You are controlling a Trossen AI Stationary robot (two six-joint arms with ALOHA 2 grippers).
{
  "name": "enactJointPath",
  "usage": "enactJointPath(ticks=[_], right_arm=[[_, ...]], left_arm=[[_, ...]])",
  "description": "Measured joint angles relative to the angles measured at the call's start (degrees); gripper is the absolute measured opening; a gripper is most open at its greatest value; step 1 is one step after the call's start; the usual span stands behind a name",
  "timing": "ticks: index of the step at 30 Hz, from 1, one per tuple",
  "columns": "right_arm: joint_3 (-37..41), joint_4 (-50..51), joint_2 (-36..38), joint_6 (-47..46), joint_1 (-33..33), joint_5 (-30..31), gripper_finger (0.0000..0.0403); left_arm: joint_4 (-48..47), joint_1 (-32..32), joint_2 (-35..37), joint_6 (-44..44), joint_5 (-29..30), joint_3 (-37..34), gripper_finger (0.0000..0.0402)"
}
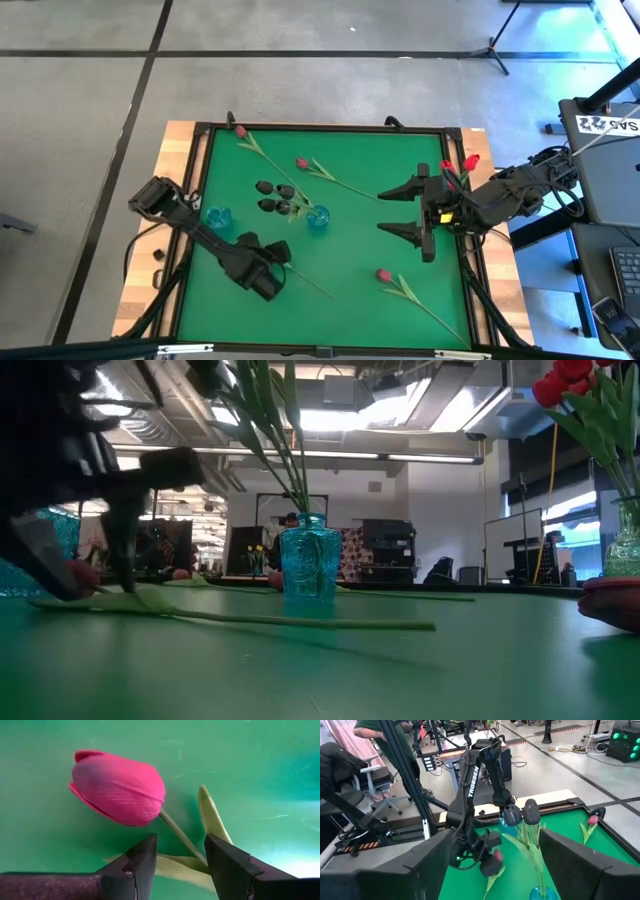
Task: Sort flowers into vase by color
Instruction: Put the red flower into the left blue flower vase
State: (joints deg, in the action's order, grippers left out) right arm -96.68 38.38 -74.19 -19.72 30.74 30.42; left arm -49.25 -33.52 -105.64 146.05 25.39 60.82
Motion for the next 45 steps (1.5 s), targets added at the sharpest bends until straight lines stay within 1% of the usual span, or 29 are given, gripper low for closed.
enactJointPath(ticks=[4, 9, 11, 15, 20, 22, 25, 28, 31, 36, 38, 43, 45], right_arm=[[0.0, 0.1, 0.0, -0.1, 0.0, -0.1, 0.0298], [0.0, 0.8, 0.0, -1.3, 0.0, -0.5, 0.0298], [0.0, 0.8, 0.0, -1.1, 0.0, -0.5, 0.0298], [0.0, 0.8, 0.0, -1.1, 0.0, -0.5, 0.0298], [0.0, 0.8, 0.0, -0.9, 0.0, -0.7, 0.0298], [0.0, 0.8, 0.0, -0.8, 0.0, -1.5, 0.0298], [0.0, 0.8, 0.0, -0.8, 0.0, -1.6, 0.0298], [0.0, 0.8, 0.0, -0.8, 0.0, -2.2, 0.0298], [0.0, 0.8, 0.0, -0.8, 0.0, -2.6, 0.0298], [0.0, 0.8, 0.0, -1.0, 0.0, -4.1, 0.0298], [0.0, 0.8, 0.0, -1.0, 0.0, -4.6, 0.0298], [0.0, 0.8, 0.0, -0.7, 0.0, -4.5, 0.0298], [0.0, 0.8, 0.0, -0.6, 0.0, -4.3, 0.0298]], left_arm=[[4.7, 1.9, 0.4, -0.9, 0.8, -2.2, 0.0163], [4.4, 4.1, 0.4, -2.3, 0.8, -2.8, 0.0161], [4.4, 4.7, 0.3, -3.7, 1.0, -2.8, 0.0153], [4.8, 5.0, 0.2, -5.2, 1.8, -2.9, 0.0107], [4.8, 4.5, 0.1, -5.2, 1.8, -3.0, 0.0021], [4.7, 3.8, 0.1, -5.2, 2.1, -2.9, 0.0009], [4.8, 2.6, 0.6, -5.2, 2.1, -2.7, 0.0009], [5.3, 0.3, 3.2, -4.1, 2.9, -2.7, 0.0005], [4.2, -2.5, 8.2, -5.3, 9.0, -2.7, 0.0003], [1.5, -8.7, 18.0, -15.7, 22.1, -2.5, 0.0003], [-0.6, -11.0, 21.7, -22.4, 26.7, -2.5, 0.0003], [-3.0, -15.8, 30.0, -46.7, 41.4, -2.5, 0.0003], [-3.1, -16.7, 33.7, -54.4, 44.9, -2.5, 0.0003]])
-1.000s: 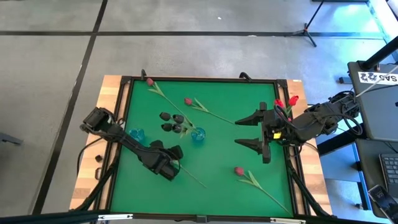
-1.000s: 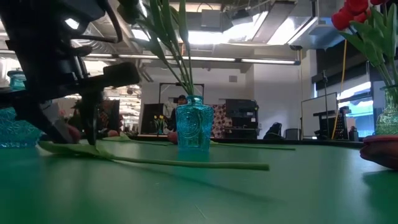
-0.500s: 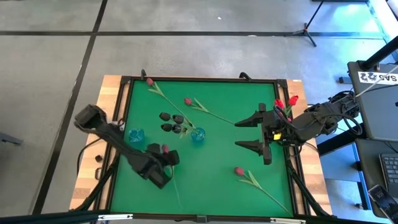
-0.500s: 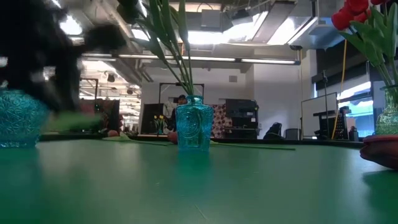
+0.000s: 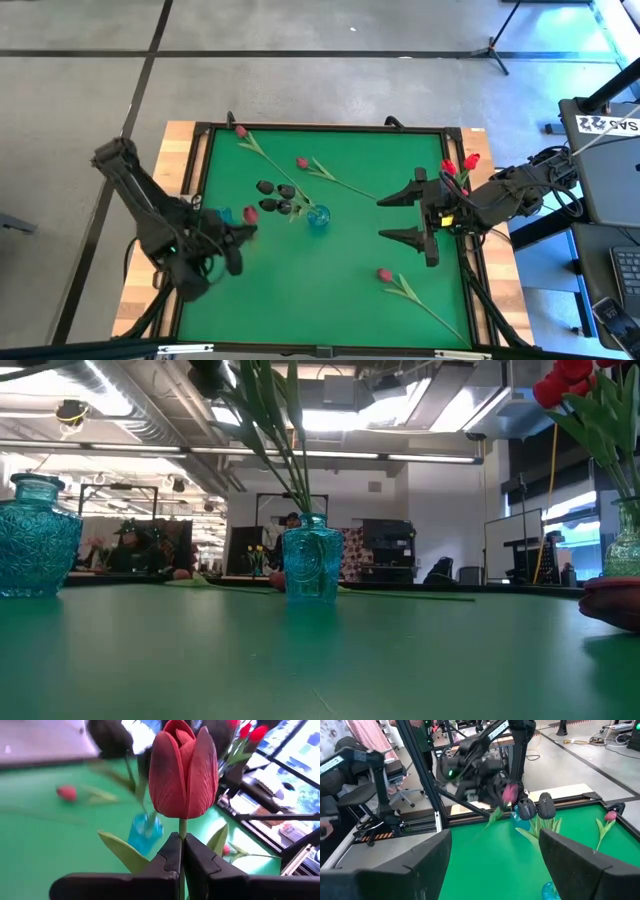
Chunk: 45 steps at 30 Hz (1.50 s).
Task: Sort flowers into vase by color
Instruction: Put the red flower into the left blue flower vase
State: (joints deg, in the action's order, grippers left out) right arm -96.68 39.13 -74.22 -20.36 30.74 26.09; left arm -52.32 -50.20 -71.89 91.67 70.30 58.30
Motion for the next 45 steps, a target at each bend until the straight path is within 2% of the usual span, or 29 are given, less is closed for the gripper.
enactJointPath(ticks=[9, 13, 16, 20, 25, 28, 31, 35, 40, 42, 45], right_arm=[[0.0, -0.1, 0.0, -1.7, 0.0, 0.3, 0.0298], [0.0, -0.5, 0.0, -1.8, 0.0, 0.3, 0.0298], [0.0, -1.4, 0.0, -1.8, 0.0, 1.4, 0.0298], [0.0, -3.1, 0.0, -1.8, 0.0, 2.5, 0.0298], [0.0, -3.1, 0.0, -1.7, 0.0, 4.5, 0.0298], [0.0, -3.1, 0.0, -1.7, 0.0, 5.4, 0.0298], [0.0, -3.1, 0.0, -1.7, 0.0, 6.4, 0.0298], [0.0, -3.1, 0.0, -3.3, 0.0, 6.4, 0.0298], [0.0, -3.0, 0.0, -2.6, 0.0, 5.9, 0.0298], [0.0, -3.0, 0.0, 0.3, 0.0, 6.5, 0.0298], [0.0, -2.9, 0.0, 3.0, 0.0, 9.3, 0.0298]], left_arm=[[1.7, -5.4, 17.1, -24.4, -0.9, 0.0, 0.0002], [9.6, -8.0, 24.2, -39.2, -1.0, 0.0, 0.0002], [19.5, -8.9, 27.7, -52.5, -3.2, 0.0, 0.0002], [37.3, -7.8, 28.5, -71.3, -12.5, 0.0, 0.0002], [58.4, -0.5, 24.8, -87.3, -33.3, -1.5, 0.0002], [62.2, 5.7, 22.7, -89.6, -45.0, -1.9, 0.0002], [59.4, 11.1, 22.9, -89.7, -50.3, -1.9, 0.0002], [50.3, 13.8, 29.2, -92.1, -48.6, -2.0, 0.0002], [37.8, 13.8, 40.4, -92.9, -35.5, -1.7, 0.0002], [32.0, 13.8, 42.5, -92.8, -30.8, -1.9, 0.0002], [26.5, 13.8, 45.2, -92.8, -26.8, -1.9, 0.0002]])
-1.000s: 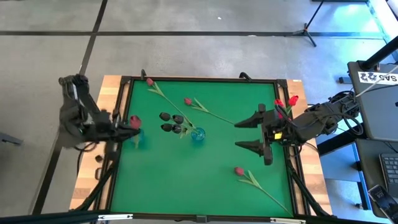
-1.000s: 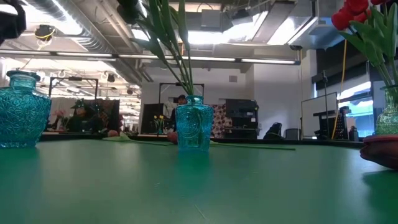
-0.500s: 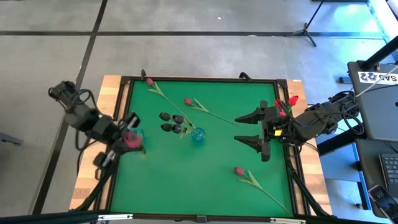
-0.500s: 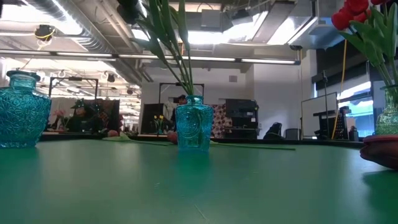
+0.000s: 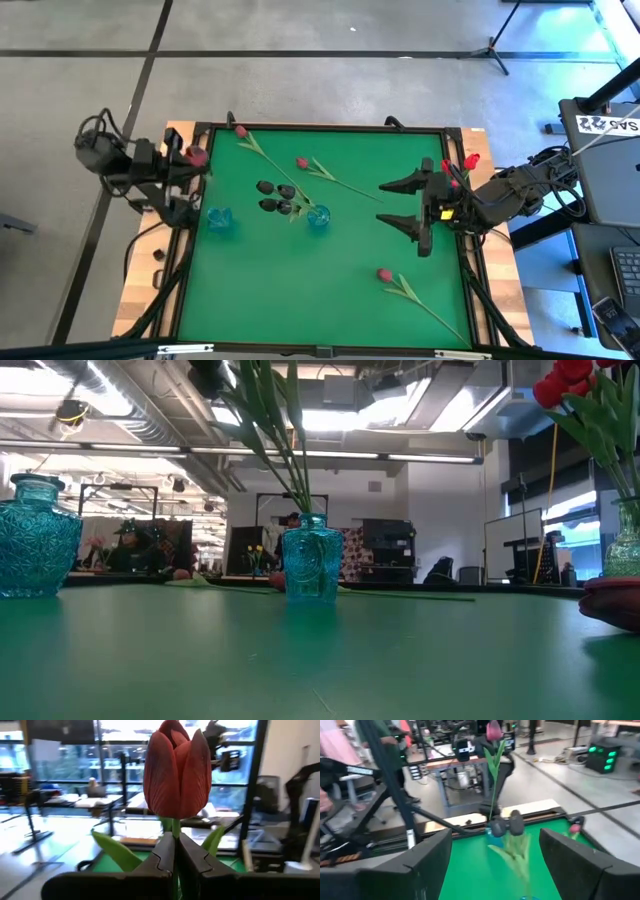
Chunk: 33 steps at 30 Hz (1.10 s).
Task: Sort flowers into vase by color
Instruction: Put the red flower into the left blue flower vase
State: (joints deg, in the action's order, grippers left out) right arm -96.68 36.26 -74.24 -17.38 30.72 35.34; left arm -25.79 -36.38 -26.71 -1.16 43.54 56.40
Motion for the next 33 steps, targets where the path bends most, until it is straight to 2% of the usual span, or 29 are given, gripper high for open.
enactJointPath(ticks=[5, 9, 18, 23, 30, 33], right_arm=[[0.0, 0.4, 0.0, 1.5, -0.5, 4.4, 0.0298], [0.0, 0.4, 0.0, 1.6, -2.5, 5.0, 0.0298], [0.0, 0.3, 0.0, 1.6, -8.8, -1.6, 0.0298], [0.0, 0.3, 0.0, 1.2, -11.0, -4.8, 0.0298], [0.0, 0.2, 0.0, 1.2, -11.3, -5.0, 0.0298], [0.0, 0.2, 0.0, 0.0, -11.3, -5.0, 0.0298]], left_arm=[[-8.3, 0.0, 2.2, 1.7, 3.8, 0.0, 0.0002], [-13.0, 0.0, 2.5, 6.0, 6.6, -0.6, 0.0002], [-6.7, 0.0, 2.4, 7.0, 10.6, -8.2, 0.0002], [-3.2, 0.0, 2.4, 5.8, 11.3, -8.3, 0.0002], [-2.6, 0.0, 2.4, 4.1, 11.4, -8.3, 0.0002], [-1.9, 0.0, 2.4, 0.4, 11.8, -7.6, 0.0002]])
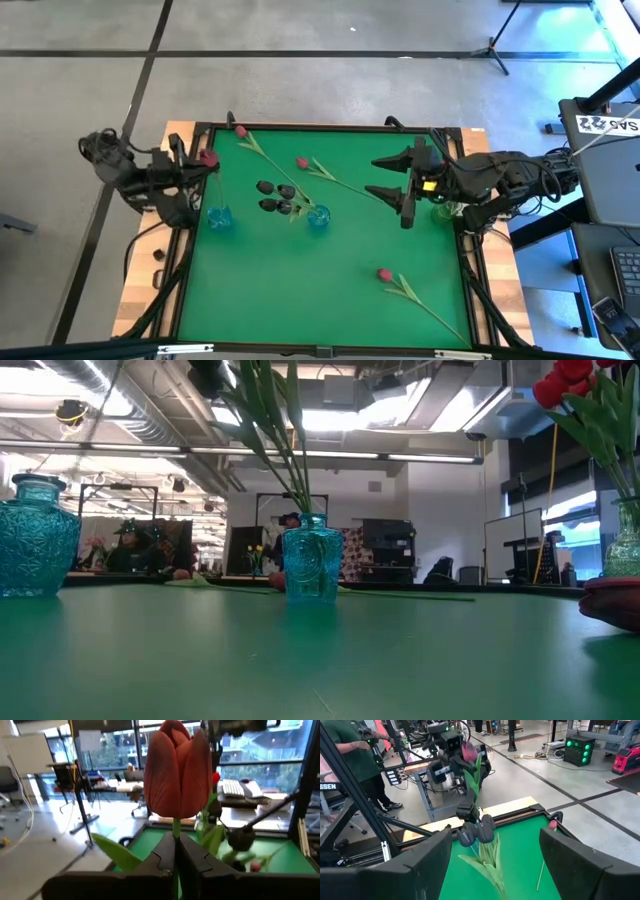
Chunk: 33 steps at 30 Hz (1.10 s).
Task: Sort flowers into vase by color
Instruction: Put the red flower into the left blue flower vase
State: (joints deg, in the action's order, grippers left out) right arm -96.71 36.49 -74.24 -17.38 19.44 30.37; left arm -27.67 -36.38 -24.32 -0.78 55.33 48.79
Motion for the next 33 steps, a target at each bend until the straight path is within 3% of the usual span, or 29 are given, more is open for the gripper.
enactJointPath(ticks=[6, 11, 25, 33], right_arm=[[0.0, 0.0, 0.0, -0.5, 0.0, 0.0, 0.0298], [0.0, 0.0, 0.0, -0.6, 0.0, 0.0, 0.0298], [0.0, 0.2, 0.0, -2.2, 0.0, -0.3, 0.0298], [0.0, 3.1, 0.0, -5.0, 0.0, -5.6, 0.0312]], left_arm=[[-1.2, 0.0, 0.1, -1.5, -2.8, 2.7, 0.0002], [-7.3, 0.0, 0.5, 6.8, -4.7, 2.1, 0.0002], [-7.5, 0.0, 0.4, 20.0, -4.9, -4.6, 0.0008], [-11.7, 0.0, 0.4, 32.6, -7.3, -6.0, 0.0045]])
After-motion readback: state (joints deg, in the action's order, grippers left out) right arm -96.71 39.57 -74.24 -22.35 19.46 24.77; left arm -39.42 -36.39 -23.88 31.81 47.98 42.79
